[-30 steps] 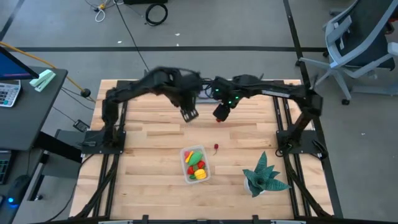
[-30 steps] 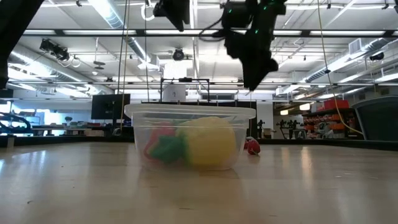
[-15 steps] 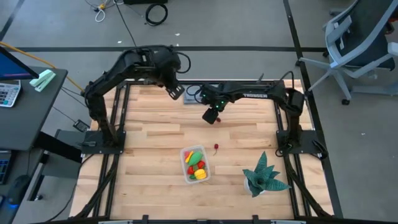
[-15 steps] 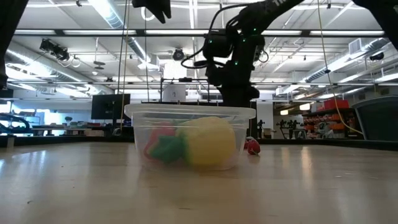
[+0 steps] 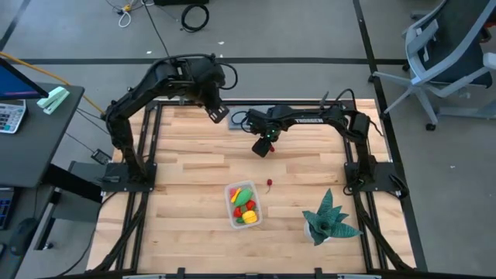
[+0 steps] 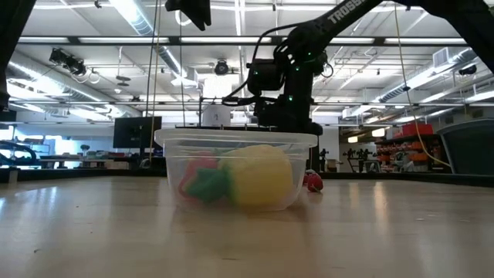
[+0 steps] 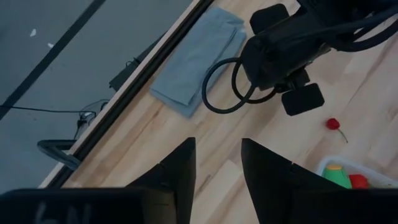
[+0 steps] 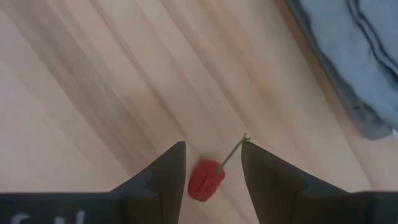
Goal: Pick and placing Produce into tupperware
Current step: Put the top cherry into the transparent bin
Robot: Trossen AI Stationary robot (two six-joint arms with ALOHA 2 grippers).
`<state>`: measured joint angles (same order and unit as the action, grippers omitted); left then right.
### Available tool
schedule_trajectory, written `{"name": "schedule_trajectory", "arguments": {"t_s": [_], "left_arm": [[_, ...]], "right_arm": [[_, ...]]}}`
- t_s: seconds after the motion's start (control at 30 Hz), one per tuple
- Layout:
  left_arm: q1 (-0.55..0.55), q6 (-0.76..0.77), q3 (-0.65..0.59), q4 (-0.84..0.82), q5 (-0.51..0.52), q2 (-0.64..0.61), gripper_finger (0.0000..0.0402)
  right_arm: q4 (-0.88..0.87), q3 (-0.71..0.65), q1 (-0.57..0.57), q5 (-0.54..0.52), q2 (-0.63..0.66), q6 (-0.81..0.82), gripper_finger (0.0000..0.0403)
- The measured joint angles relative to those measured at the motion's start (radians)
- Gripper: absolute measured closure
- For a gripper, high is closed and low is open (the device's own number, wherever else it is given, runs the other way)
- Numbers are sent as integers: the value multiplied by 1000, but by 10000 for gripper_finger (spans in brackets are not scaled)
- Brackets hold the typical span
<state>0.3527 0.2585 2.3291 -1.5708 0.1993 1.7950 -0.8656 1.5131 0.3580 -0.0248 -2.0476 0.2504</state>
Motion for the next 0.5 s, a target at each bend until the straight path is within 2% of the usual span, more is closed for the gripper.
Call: {"name": "schedule_trajectory", "arguments": {"t_s": [0.5], "left_arm": [[0, -43, 0, 0, 0, 0, 275]], "right_arm": [[-10, 0, -1, -40, 26, 11, 239]]}}
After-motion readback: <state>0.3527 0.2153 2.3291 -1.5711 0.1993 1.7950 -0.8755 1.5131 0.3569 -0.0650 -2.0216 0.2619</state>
